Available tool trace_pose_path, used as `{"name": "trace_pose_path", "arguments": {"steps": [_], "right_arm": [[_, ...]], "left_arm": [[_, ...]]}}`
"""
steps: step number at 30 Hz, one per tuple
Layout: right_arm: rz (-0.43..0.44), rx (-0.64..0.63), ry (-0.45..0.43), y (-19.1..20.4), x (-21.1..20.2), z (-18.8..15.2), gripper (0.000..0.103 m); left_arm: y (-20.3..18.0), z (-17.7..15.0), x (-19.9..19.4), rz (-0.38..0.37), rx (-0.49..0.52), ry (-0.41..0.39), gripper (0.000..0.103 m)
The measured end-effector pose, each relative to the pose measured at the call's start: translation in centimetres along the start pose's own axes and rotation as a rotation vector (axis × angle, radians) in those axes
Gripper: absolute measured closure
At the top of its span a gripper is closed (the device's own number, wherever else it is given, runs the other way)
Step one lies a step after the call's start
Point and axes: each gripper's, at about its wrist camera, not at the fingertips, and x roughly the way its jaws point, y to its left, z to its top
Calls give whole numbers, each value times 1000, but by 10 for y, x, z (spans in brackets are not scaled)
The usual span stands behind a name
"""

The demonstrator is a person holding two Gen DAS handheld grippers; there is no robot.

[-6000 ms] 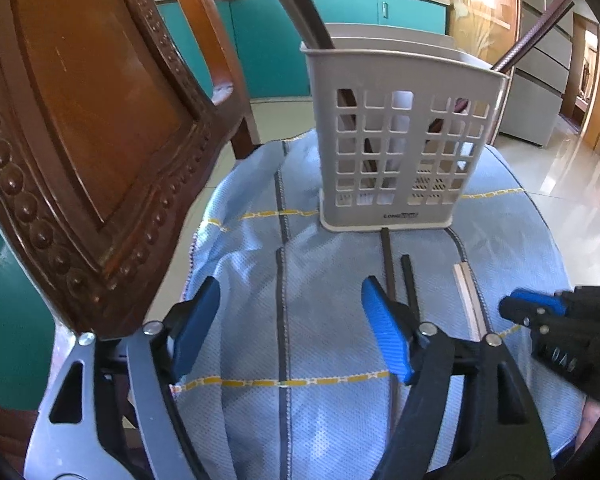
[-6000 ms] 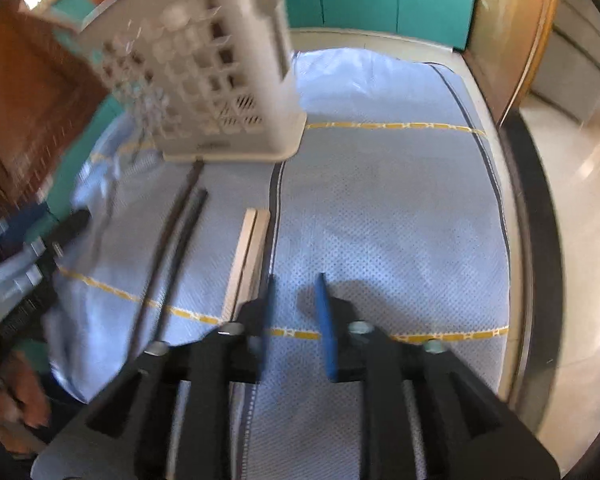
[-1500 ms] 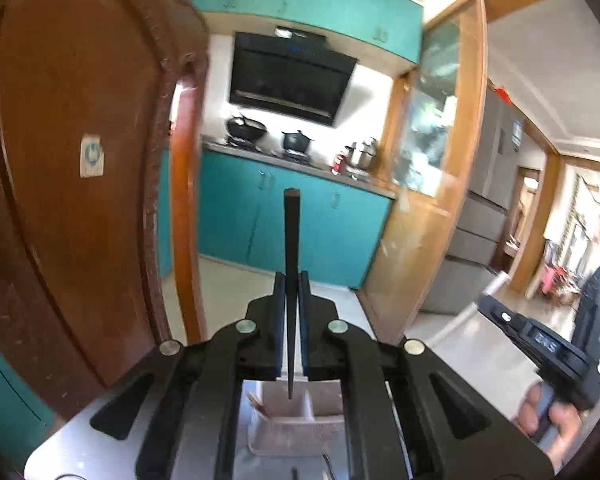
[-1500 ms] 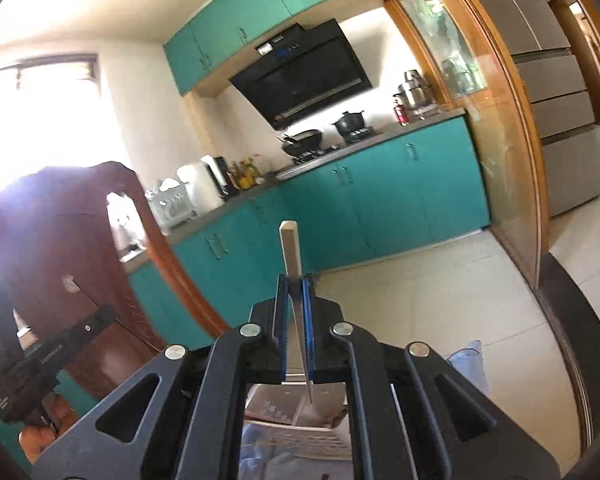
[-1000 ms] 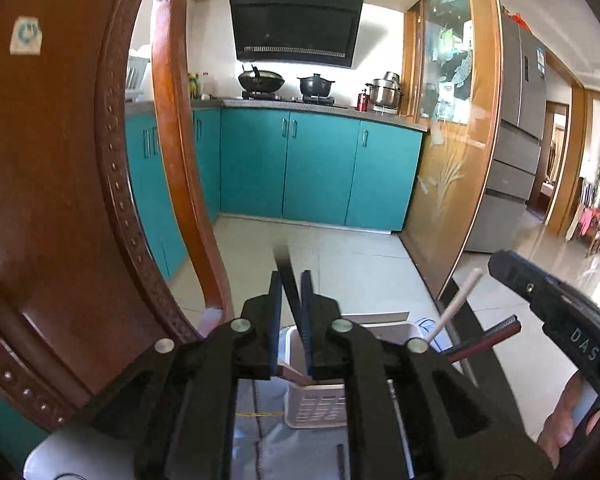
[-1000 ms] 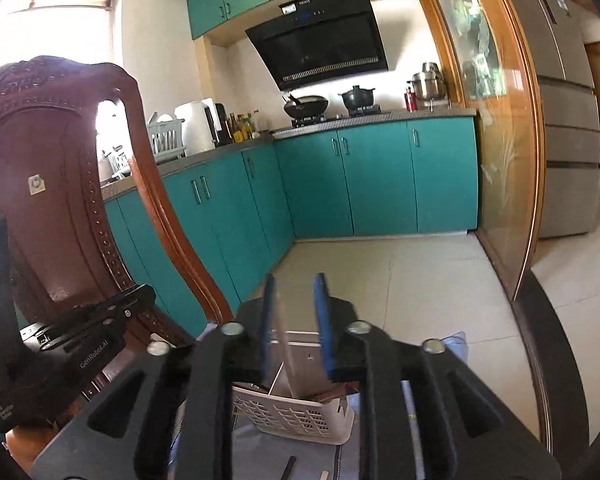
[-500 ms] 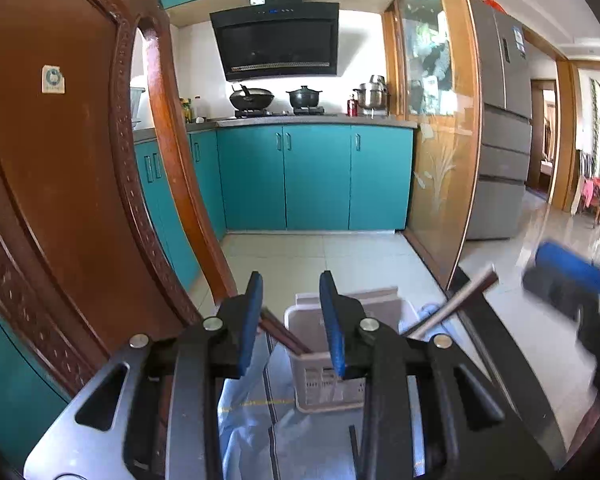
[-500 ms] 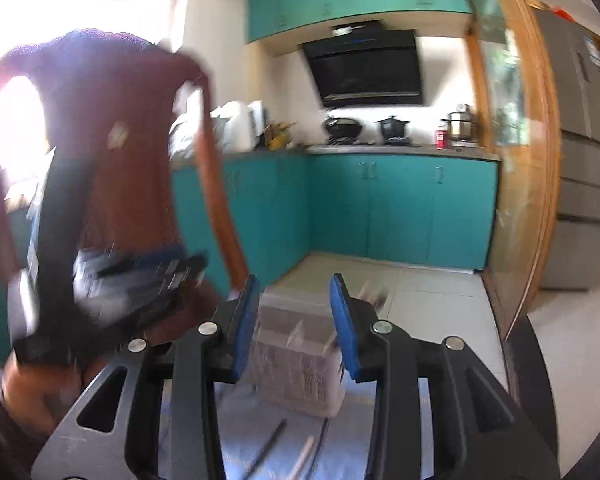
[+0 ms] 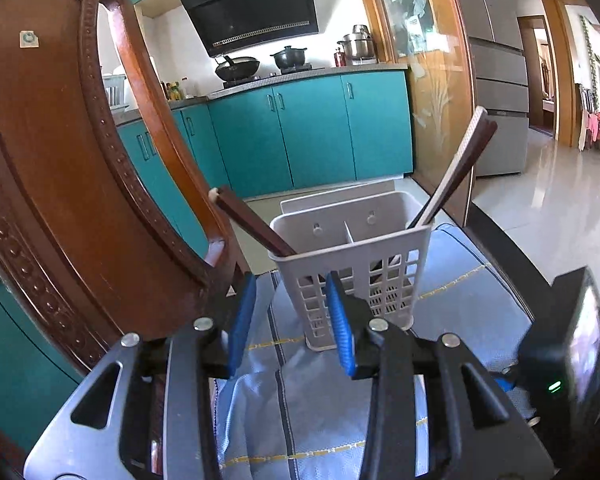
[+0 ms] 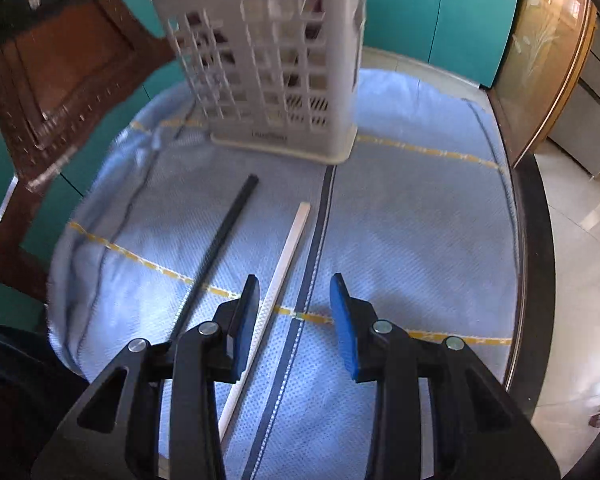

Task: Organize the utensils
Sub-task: 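Close the right tool on a light wooden chopstick while the left tool moves back, then align the left tool over a dark chopstick and close on it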

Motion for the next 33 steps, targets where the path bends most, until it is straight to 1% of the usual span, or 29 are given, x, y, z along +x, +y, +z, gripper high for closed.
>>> {"name": "trace_pose_path", "arguments": {"steps": [3,4,5,6,8,12,14,17,18,20,22,23,24,27,31,33], "right_arm": [[-36,-12,32,5,13,1,67],[-46,-16,26,6,15,2,68],[-65,-29,20,8,17,3,72],[-64,-25,18,5,19,2,75],[-69,-7,14,0,18,4,91],[-56,61,18,-12,18,6,96],[-56,110,12,-24,15,7,97],[-60,198,-8,-45,8,11,97],[-58,221,-11,-52,7,12,97],[-33,266,-12,-64,5,13,97],[1,306,-10,-70,2,10,96],[11,315,-10,-73,0,10,96],[9,313,-12,-74,-2,11,95],[-25,304,-32,-75,-9,16,94],[-41,301,-41,-76,-11,18,93],[-43,307,-40,-79,-12,17,87]], "left_arm": [[1,-3,1,0,1,7,65],[2,-4,1,1,0,11,65],[2,-5,2,2,-3,17,64],[3,-2,5,2,-4,22,63],[4,-3,8,-2,-9,38,63],[7,-7,15,-15,-23,77,63],[8,-12,19,-29,-34,103,62],[9,-22,32,-92,-67,181,57],[8,-24,36,-109,-78,205,57],[5,-35,52,-161,-103,286,57],[0,-44,63,-203,-117,342,57],[-3,-50,70,-230,-124,375,57],[-7,-53,74,-242,-127,393,57],[-17,-63,84,-273,-115,438,57],[-31,-74,98,-285,-88,491,57],[-36,-80,107,-288,-88,519,57]]}}
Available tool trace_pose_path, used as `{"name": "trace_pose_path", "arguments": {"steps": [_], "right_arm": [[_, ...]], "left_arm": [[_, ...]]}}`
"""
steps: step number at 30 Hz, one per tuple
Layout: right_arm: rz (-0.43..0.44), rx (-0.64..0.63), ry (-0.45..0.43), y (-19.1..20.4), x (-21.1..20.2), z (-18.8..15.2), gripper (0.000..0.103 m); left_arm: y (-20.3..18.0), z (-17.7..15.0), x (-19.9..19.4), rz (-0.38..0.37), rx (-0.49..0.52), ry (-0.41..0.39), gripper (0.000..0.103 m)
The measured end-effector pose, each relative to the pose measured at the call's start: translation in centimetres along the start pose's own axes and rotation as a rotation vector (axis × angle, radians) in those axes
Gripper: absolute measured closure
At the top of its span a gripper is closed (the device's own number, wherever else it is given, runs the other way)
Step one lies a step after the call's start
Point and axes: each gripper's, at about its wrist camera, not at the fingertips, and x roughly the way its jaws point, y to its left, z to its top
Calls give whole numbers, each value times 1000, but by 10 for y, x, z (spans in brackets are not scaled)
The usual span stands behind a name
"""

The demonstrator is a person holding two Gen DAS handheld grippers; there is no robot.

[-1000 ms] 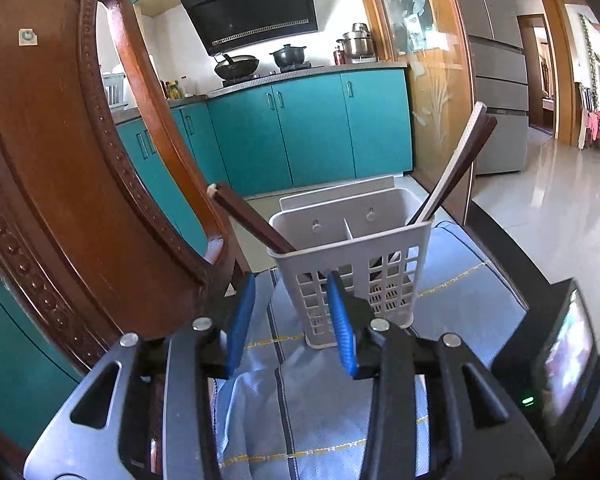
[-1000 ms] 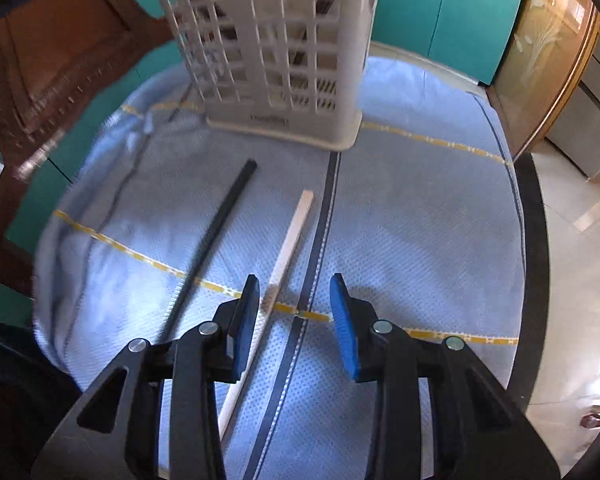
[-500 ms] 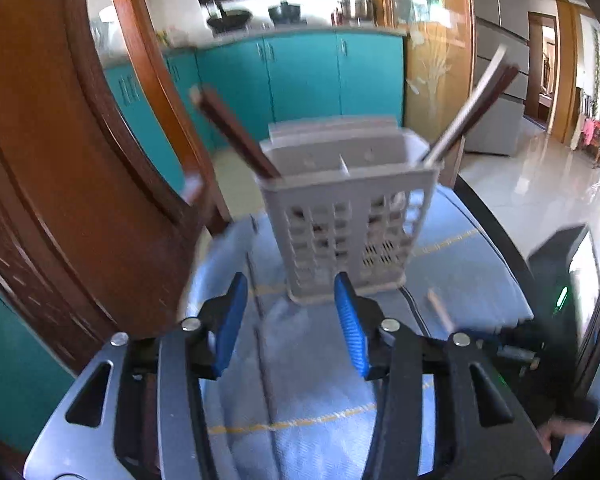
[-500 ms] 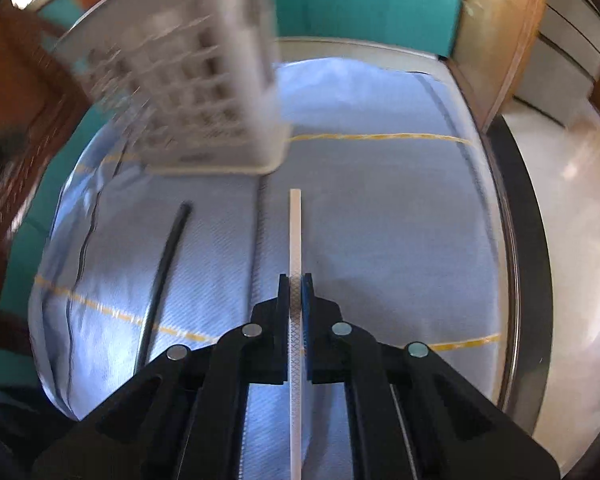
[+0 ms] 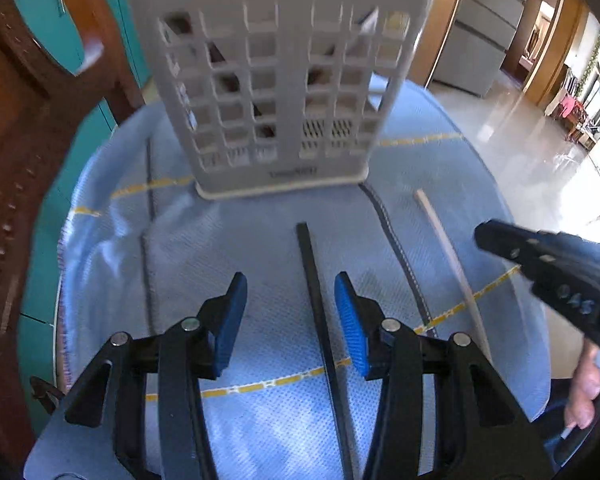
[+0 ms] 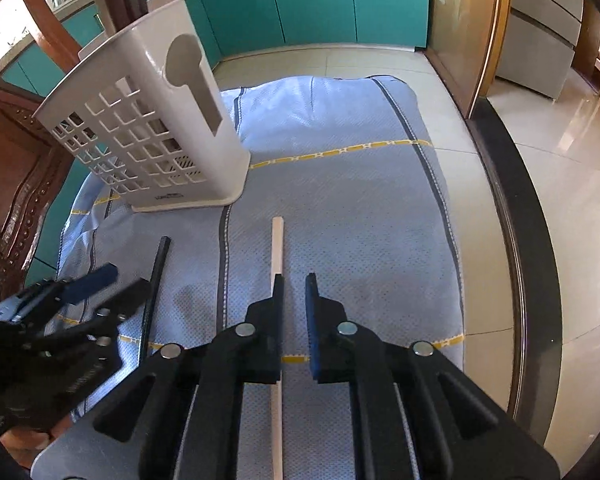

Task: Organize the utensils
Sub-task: 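Align the left tool over a dark chopstick and close on it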

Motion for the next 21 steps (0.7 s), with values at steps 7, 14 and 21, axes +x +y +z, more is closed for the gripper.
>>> {"name": "trace_pose_path", "arguments": {"steps": [7,14,21], "right_arm": [[-26,-42,-16,6,2,1,84],[-18,-125,-2,26,24,-1,84],[-19,-130,57,35,30,-11,97]], "left_arm": [[-7,-5,13,12,39,38,76],[-3,-9,9,3,44,44,82],[12,-14,7,20,40,57,82]]}}
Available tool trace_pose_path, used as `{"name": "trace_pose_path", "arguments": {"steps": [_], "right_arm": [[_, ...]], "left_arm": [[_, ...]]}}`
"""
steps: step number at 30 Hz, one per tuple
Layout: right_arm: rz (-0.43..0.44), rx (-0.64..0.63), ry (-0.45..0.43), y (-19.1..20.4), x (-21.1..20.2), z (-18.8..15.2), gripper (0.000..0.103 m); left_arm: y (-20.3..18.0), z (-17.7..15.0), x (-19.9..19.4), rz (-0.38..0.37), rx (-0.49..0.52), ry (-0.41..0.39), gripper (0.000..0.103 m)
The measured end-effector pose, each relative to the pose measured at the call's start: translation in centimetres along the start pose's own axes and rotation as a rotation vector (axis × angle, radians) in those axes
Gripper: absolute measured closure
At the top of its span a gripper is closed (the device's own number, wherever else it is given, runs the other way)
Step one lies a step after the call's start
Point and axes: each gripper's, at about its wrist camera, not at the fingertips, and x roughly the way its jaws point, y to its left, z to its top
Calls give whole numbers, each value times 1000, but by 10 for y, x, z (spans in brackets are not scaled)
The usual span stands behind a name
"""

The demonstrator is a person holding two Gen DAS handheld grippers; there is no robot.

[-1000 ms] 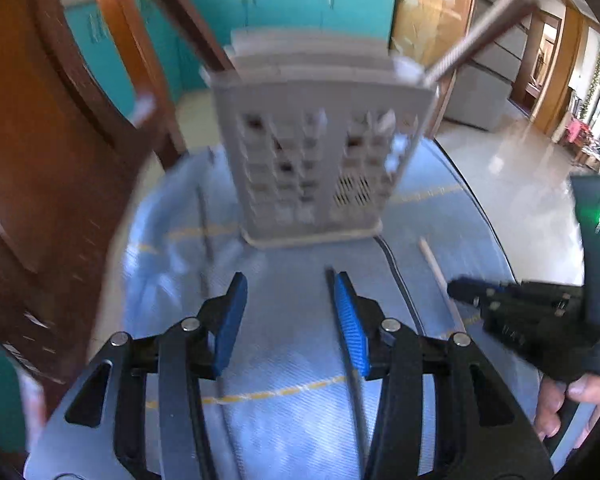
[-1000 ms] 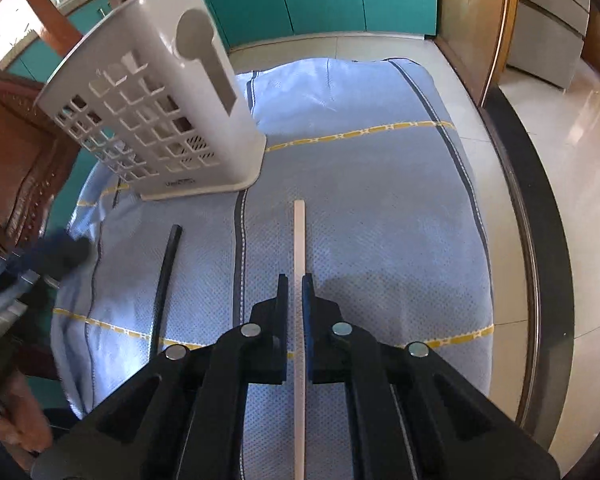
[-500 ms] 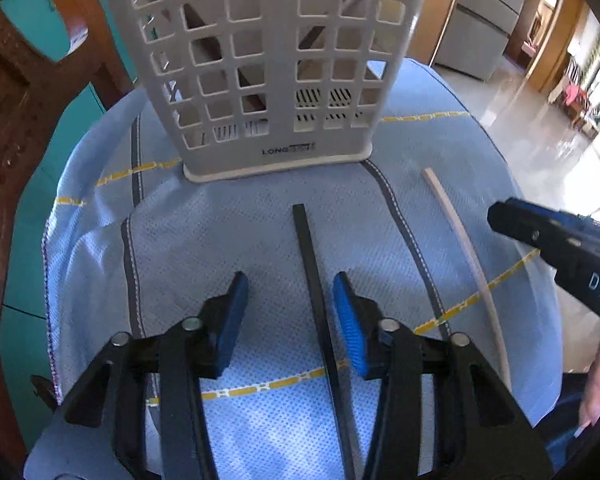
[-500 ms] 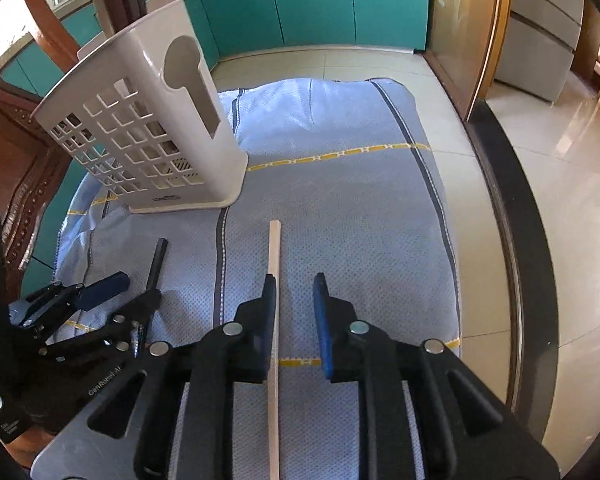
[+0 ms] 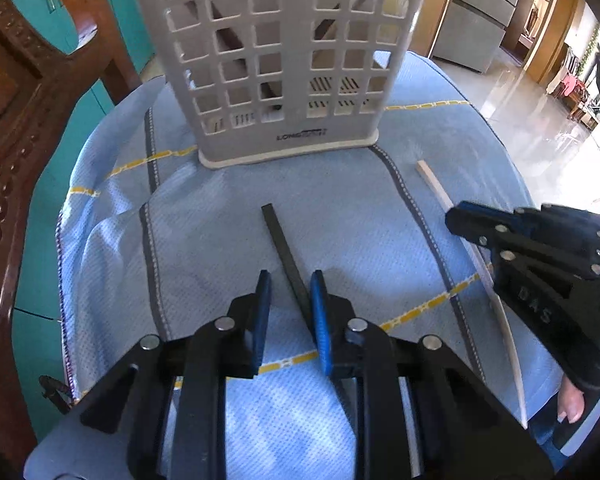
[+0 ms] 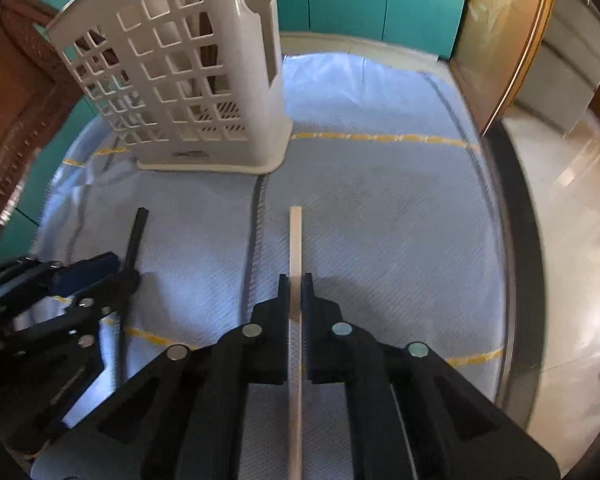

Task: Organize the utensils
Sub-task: 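Align the left tool over a dark chopstick and close on it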

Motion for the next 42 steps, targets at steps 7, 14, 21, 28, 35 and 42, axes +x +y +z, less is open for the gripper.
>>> {"name": "trace_pose_path", "arguments": {"steps": [7,14,21,28,35,42], "right_arm": [[52,19,22,-2,-6,-2,97],[-18,-24,-27,4,-16,0,67],[-118,-125,-12,19,-1,-5,66],[-116,-113,-17,18,-2,-5,66],[-111,-106,-18,17,1,-2,66],[-71,-104,-12,20,2,-1,95]], "left_arm": [[11,1,1,17,-8,4,82],[13,1,1,32,-7,0,75],[9,4,4,45,-8,-5,73],[10,4,3,50,-3,-7,72],[8,3,3,61,3,-11,71],[5,2,2,68,15,-14,71]]}}
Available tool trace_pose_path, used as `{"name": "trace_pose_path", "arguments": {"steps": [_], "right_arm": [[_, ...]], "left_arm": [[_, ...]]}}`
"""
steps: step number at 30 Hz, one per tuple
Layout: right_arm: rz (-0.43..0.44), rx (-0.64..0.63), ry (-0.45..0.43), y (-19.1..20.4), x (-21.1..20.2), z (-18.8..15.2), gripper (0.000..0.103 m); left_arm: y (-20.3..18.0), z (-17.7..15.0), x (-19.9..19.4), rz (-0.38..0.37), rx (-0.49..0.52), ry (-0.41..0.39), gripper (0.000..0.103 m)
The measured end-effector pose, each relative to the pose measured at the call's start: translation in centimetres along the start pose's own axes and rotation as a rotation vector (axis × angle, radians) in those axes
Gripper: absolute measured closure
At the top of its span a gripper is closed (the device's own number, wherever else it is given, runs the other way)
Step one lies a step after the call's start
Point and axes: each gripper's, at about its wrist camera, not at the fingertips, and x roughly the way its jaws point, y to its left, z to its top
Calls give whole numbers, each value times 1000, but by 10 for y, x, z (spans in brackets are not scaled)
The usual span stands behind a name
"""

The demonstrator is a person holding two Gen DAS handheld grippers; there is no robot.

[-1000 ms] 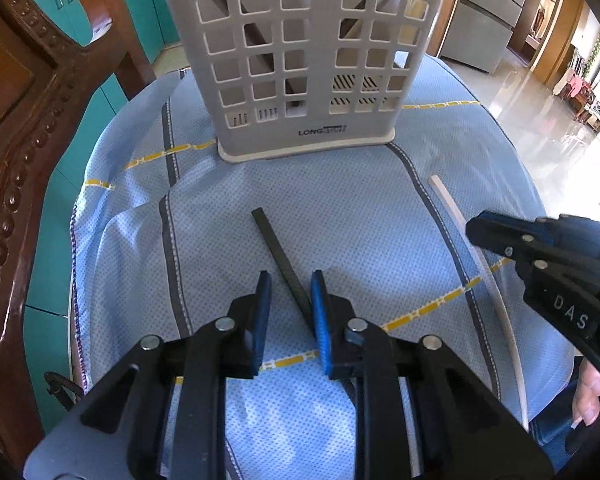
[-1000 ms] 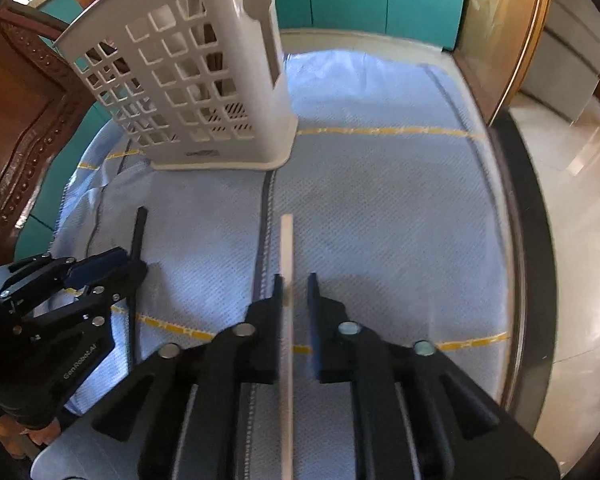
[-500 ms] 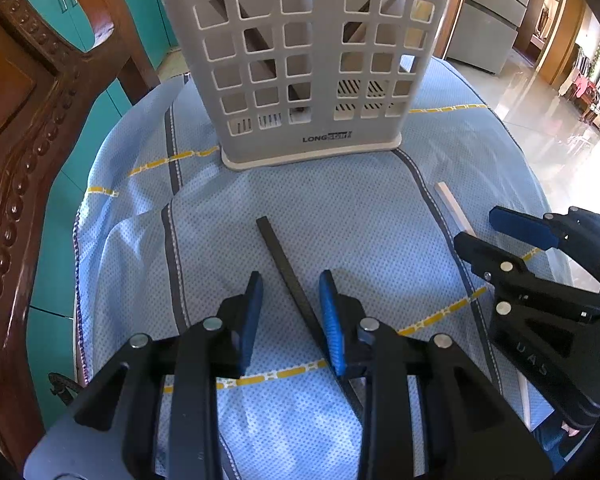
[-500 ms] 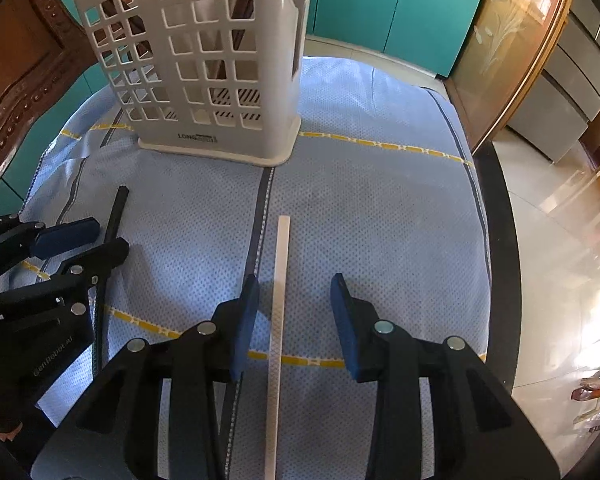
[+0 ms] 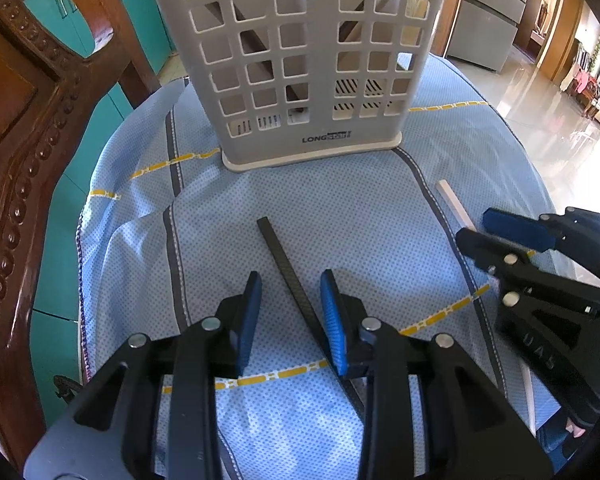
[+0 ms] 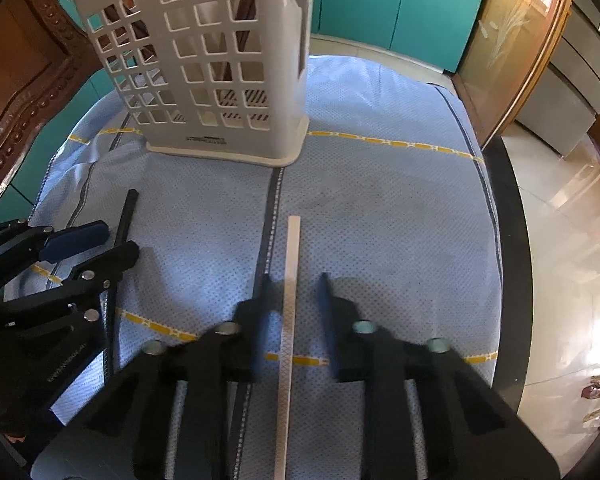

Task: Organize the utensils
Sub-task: 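Align the left tool over a dark chopstick and close on it, then lift both chopsticks over the basket and release them inside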

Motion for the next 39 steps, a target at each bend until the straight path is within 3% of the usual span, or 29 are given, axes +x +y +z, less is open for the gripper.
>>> {"name": "trace_pose_path", "arguments": {"steps": [2,6,7,13,27,32,39], "right_arm": [[19,11,3,0,0,1,96],[44,42,2,-3,-1,5,97],[45,48,-6,-5,-2,6,97],[61,68,-140,-15,-38,13,97],[247,106,-495,-54,-185,8,96],[286,153,-597,-56,-225,49,96],[366,254,-731,-71,-250,104,96]], "left_arm": [[-2,0,-1,4,8,-1,72],[-5,0,-1,-31,10,-2,89],[-6,0,-2,-26,12,-4,89],[-5,2,-19,-21,-21,-59,96],[16,1,-195,-154,-64,-455,96],[20,33,-252,-119,-37,-592,96],[51,84,-305,-143,-138,-776,96]]}}
